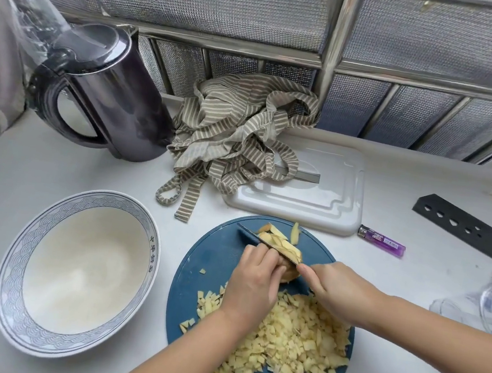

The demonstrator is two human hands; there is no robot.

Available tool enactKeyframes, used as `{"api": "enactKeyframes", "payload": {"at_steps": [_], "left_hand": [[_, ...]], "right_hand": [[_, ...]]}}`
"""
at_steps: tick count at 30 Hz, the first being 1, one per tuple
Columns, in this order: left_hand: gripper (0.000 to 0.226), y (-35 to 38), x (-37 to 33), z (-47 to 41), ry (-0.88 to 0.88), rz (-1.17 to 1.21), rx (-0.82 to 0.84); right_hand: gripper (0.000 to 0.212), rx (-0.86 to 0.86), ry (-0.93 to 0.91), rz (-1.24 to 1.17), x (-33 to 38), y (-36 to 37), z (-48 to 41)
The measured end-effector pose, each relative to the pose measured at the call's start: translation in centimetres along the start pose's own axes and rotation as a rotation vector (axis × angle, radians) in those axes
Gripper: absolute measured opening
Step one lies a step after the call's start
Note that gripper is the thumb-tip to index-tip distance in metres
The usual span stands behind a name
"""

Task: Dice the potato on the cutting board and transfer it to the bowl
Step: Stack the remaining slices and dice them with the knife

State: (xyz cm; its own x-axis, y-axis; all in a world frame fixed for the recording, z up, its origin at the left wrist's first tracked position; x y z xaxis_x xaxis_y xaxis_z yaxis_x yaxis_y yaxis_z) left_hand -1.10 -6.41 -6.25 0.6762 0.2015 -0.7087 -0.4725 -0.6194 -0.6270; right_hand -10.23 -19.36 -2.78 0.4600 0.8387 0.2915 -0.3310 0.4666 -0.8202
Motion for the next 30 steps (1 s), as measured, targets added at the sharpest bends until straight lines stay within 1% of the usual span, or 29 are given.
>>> {"api": "enactKeyframes", "payload": {"at_steps": [4, 8, 11, 14, 18, 20, 23, 27, 30], "left_hand": [[0.005, 0.1, -0.2, 0.1, 0.005, -0.009, 0.026], [0.006, 0.2, 0.1, 0.1, -0.026, 0.021, 0.032], [0.003, 0.0, 0.1, 0.1, -0.038, 0.04, 0.024], [0.005, 0.0, 0.1, 0.1, -0.059, 0.071, 0.014], [0.007, -0.2, 0.4, 0.0, -0.068, 0.092, 0.019], [0.013, -0.4, 0.4, 0.0, -0.065, 0.087, 0.013], [0.02, -0.7, 0.1, -0.2, -0.048, 0.038, -0.014], [0.02, -1.0, 0.1, -0.3, -0.007, -0.022, -0.031], [0.021, -1.0, 0.2, -0.4, 0.032, -0.066, -0.035]], "right_hand": [[0.057, 0.004, -0.022, -0.014, -0.5, 0.8, -1.2], [0.06, 0.034, -0.035, -0.052, -1.0, 0.9, -1.8], [0.056, 0.082, -0.038, -0.101, -1.4, 0.1, -2.2], [0.055, 0.103, -0.054, -0.132, -1.4, -0.9, -2.1], [0.055, 0.069, -0.041, -0.159, -1.6, -1.2, -0.9], [0.058, 0.046, -0.034, -0.195, -2.0, -1.5, 0.0], [0.063, 0.012, -0.033, -0.233, -2.4, -2.1, 1.5], [0.064, -0.015, -0.045, -0.238, -2.1, -2.4, 2.8], [0.069, -0.016, -0.048, -0.237, -2.0, -2.0, 3.2]]}}
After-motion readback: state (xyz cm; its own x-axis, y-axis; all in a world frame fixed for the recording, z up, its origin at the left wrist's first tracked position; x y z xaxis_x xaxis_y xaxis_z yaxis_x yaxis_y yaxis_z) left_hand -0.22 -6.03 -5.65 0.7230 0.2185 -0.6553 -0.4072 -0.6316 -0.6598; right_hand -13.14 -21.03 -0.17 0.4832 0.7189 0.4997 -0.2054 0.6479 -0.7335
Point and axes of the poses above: each hand's wrist, its own z-axis away from the middle knuckle, its own y-axis out of the palm, x = y × z, the point moved 3 cm from there along -z, towards the middle knuckle, and after that the axes turned 9 degrees about z, right-handed, at the moved point
